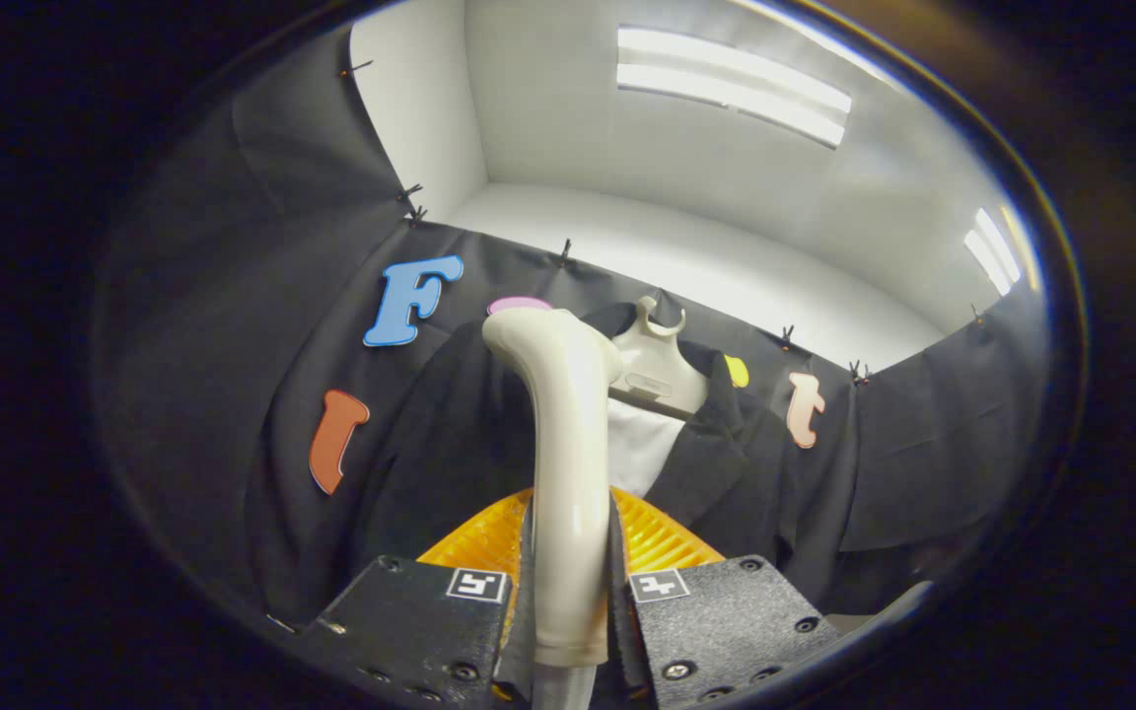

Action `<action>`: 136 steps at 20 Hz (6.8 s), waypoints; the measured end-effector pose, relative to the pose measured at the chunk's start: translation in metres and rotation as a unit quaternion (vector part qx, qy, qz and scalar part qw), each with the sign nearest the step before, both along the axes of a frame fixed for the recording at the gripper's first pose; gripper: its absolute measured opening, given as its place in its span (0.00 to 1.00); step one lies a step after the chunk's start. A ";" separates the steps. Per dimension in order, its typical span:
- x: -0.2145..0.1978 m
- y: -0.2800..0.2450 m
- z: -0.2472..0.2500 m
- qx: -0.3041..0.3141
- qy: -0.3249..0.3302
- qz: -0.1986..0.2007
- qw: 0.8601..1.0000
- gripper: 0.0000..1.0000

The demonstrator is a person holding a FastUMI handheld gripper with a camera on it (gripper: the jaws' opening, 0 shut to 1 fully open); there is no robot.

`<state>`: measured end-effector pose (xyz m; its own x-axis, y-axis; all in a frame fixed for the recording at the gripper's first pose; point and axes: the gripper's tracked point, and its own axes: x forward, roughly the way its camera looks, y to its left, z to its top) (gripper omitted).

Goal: Iron the clothes twice with a garment steamer, once on the left side and once on the right side.

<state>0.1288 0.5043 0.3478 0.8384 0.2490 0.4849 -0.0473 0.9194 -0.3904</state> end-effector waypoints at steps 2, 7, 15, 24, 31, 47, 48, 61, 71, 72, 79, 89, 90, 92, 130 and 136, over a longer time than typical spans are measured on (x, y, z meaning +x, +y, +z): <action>0.002 -0.002 -0.014 -0.007 0.015 -0.001 1.000 0.32; 0.001 -0.011 -0.042 -0.011 0.050 -0.005 0.999 0.32; 0.003 -0.025 -0.085 -0.023 0.096 -0.015 0.995 0.32; -0.001 -0.035 -0.134 -0.043 0.119 -0.022 0.992 0.32; -0.006 -0.038 -0.155 -0.053 0.132 -0.022 0.990 0.32; -0.001 -0.039 -0.218 -0.095 0.168 -0.028 0.981 0.32; -0.002 -0.039 -0.223 -0.099 0.174 -0.028 0.979 0.32; -0.009 -0.050 -0.295 -0.136 0.233 -0.015 0.963 0.32; -0.019 -0.071 -0.366 -0.156 0.301 -0.019 0.941 0.32; -0.020 -0.075 -0.373 -0.158 0.307 -0.024 0.938 0.32; -0.027 -0.087 -0.413 -0.158 0.351 -0.046 0.922 0.32; -0.058 -0.161 -0.421 -0.136 0.396 -0.047 0.907 0.32; -0.061 -0.174 -0.418 -0.131 0.400 -0.049 0.906 0.32; -0.067 -0.203 -0.410 -0.117 0.404 -0.058 0.906 0.32; -0.292 -0.581 -0.471 0.081 0.515 -0.146 0.841 0.32; -0.295 -0.571 -0.484 0.082 0.527 -0.155 0.832 0.32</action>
